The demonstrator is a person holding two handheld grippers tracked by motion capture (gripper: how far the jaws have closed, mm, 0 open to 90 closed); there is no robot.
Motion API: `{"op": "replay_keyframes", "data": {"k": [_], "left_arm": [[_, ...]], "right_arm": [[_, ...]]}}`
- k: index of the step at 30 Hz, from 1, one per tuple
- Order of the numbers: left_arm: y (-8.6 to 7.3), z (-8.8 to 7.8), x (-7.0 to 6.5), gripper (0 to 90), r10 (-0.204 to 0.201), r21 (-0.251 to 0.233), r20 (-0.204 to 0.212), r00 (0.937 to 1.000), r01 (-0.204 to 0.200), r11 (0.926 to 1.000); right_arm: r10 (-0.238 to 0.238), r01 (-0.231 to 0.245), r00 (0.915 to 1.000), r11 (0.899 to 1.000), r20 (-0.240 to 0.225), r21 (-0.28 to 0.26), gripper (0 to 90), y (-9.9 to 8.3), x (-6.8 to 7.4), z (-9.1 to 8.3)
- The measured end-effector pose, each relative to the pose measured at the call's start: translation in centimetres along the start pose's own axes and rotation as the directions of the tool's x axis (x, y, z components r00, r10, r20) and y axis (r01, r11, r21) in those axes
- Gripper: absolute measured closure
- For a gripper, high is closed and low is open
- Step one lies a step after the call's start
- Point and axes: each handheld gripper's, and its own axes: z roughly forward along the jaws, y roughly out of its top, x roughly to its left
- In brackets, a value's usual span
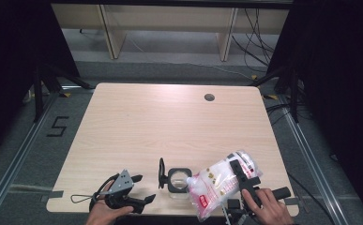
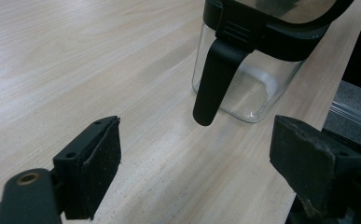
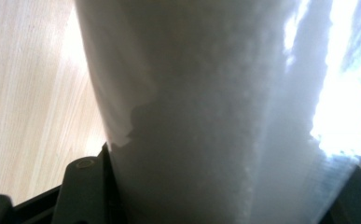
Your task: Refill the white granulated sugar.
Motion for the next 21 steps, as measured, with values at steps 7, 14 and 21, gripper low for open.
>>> {"op": "replay_keyframes", "data": {"k": [7, 14, 21], "left_arm": [[0.01, -0.02, 0.05, 16.0, 0.004, 0.0, -0.001, 1.0, -0.004, 1.0], [0.02, -0.02, 0.05, 16.1, 0.007, 0.002, -0.002, 1.0, -0.007, 1.0], [-0.02, -0.02, -0.1, 16.0, -0.02, 0.003, -0.004, 0.9998, 0.02, 0.9998]], "right_arm": [[0.002, -0.001, 0.9982, 1.0, -0.06, 0.014, 38.8, 0.24, 0.14, -0.02], [-0.024, 0.024, 0.9983, 1.0, -0.054, 0.017, 38.9, 0.2, -0.11, -0.08], [0.025, -0.025, 0.9996, 1.0, -0.016, -0.001, 38.9, 0.07, 0.22, 0.02]]}}
